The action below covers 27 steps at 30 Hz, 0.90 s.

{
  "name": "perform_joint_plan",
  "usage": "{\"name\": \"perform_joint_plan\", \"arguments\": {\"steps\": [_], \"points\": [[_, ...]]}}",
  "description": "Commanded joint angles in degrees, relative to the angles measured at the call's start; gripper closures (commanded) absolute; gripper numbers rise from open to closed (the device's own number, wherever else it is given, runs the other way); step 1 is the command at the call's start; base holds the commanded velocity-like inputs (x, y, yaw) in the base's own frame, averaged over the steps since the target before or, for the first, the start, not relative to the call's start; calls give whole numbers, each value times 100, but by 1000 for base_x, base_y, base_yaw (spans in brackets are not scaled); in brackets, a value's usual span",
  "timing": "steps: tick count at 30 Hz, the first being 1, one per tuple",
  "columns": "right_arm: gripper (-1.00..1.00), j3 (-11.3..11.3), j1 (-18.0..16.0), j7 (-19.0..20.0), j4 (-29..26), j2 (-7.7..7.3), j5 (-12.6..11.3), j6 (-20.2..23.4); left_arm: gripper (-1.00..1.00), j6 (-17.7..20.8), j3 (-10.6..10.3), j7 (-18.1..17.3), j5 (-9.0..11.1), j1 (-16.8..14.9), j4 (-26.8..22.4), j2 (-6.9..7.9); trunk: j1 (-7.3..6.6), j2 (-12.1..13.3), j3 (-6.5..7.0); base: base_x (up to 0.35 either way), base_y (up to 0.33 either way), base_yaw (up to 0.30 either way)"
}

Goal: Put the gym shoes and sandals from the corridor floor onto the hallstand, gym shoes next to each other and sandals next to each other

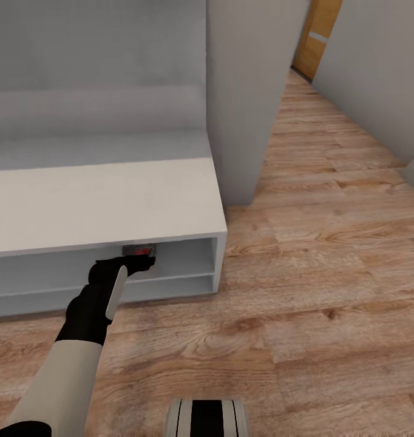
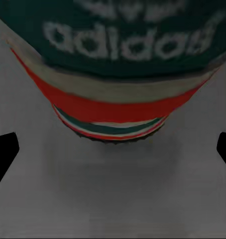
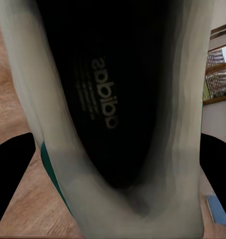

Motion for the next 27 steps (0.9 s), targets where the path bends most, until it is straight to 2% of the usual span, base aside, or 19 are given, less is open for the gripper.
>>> {"name": "perform_joint_plan", "arguments": {"steps": [1,7,21,27], "points": [[100,5,-2,-15,-4,-1,62,29,-100,25,6,36,38,-3,-7,-4,-3,-2,-4,-224,0,0],[100,5,-2,-14,-3,0,156,29,-100,23,7,36,39,-3,-9,-4,-3,-2,-4,-283,0,0],[100,5,-4,-12,-3,1,174,29,-100,24,7,36,37,-3,-7,-4,-3,-2,-4,-323,3,0],[100,9,-2,3,-3,1,174,29,-100,25,13,36,42,-3,-7,5,-3,-2,-4,-231,177,0]]}}
